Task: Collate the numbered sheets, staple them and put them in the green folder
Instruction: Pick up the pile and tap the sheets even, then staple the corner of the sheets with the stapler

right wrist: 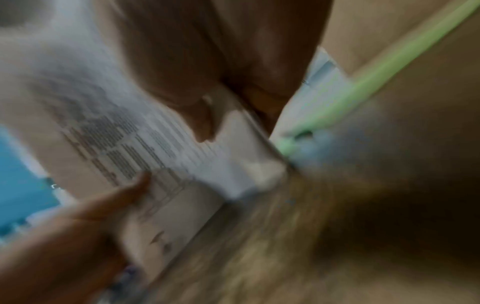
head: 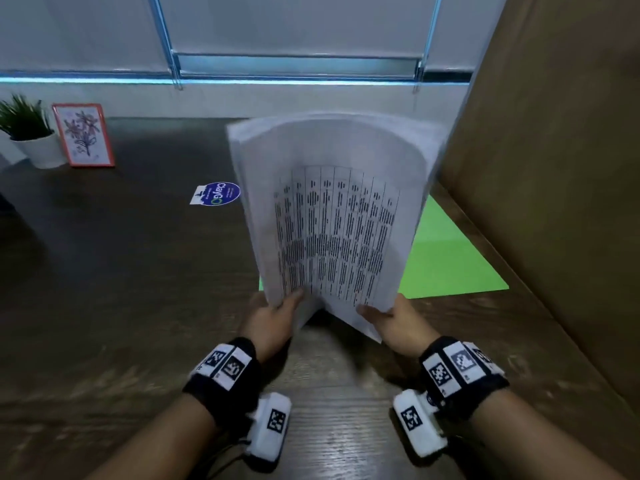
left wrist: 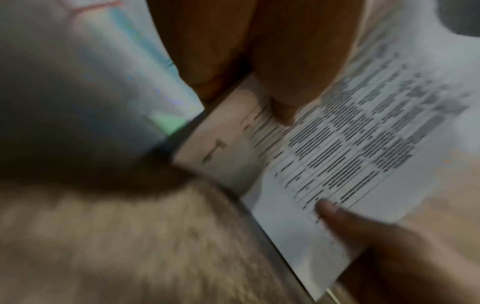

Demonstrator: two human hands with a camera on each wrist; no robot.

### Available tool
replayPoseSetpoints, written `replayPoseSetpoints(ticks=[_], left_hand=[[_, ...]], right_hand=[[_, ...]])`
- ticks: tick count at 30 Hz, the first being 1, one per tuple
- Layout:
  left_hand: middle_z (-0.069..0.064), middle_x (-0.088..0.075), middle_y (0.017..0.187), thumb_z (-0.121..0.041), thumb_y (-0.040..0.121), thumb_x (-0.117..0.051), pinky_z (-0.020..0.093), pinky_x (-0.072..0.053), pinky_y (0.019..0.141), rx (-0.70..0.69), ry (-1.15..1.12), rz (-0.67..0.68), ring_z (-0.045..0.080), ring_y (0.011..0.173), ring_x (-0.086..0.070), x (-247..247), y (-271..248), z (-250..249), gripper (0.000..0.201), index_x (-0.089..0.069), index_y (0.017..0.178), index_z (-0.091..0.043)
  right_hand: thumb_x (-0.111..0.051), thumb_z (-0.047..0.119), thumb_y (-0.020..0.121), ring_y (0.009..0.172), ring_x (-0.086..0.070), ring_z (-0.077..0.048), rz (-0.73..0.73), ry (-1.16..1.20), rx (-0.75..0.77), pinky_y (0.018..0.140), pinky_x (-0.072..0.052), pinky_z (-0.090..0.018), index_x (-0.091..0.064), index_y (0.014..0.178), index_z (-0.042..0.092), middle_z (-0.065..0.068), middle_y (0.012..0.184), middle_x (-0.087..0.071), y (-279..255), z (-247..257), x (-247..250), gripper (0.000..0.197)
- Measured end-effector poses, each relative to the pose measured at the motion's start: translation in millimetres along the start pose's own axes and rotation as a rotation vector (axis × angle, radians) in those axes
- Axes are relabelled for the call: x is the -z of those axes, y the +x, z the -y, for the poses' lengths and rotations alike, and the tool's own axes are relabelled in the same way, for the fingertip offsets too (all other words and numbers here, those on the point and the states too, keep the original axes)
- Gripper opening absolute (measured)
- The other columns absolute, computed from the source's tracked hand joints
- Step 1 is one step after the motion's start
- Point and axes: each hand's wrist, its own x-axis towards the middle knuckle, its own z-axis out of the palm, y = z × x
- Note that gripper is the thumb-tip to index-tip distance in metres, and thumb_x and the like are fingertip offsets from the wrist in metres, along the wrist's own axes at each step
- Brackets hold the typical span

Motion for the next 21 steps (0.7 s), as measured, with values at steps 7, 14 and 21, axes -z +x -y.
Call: replayPoseSetpoints(ticks=[7,14,21], left_hand=[[0.011,-0.074,0.079,-0.036,0.093,-0.067,0.039,-0.057,0.071,-0.075,-0.013,-0.090,0.024,0.078,-0.072,24,18,-16,0.034,-0.073,0.089,-0.003],[-0.004,-0.069,0.078,-0.033,0.095,-0.066,0.028,-0.051,0.063,-0.151,-0.061,-0.262,0.009,0.074,-0.064,113,36,-34,0.023,-0.068,0.082,-0.014],[-0.004,-0.072,0.098,-0.036,0.093,-0.067,0.038,-0.055,0.092,-0.127,-0.191,-0.420,0.015,0.095,-0.070,148,51,-30,0.011,-0.068,0.097,-0.025]], right_hand=[[-0.072,0.013,0.088,0.097,-0.068,-0.010,0.053,-0.207,-0.063,0.085,-0.054,-0.025,-0.069,0.118,0.013,0.006,0.112,-0.069,20,34,11,0.031],[-0.067,0.002,0.090,0.065,-0.072,-0.024,-0.040,-0.054,-0.153,0.056,-0.054,-0.028,-0.070,0.081,0.001,-0.019,0.077,-0.073,67,67,17,0.009],[-0.068,0.021,0.086,0.080,-0.070,-0.023,-0.053,-0.505,-0.044,0.076,-0.058,-0.037,-0.073,0.086,0.018,-0.006,0.089,-0.075,142,66,-28,0.006]])
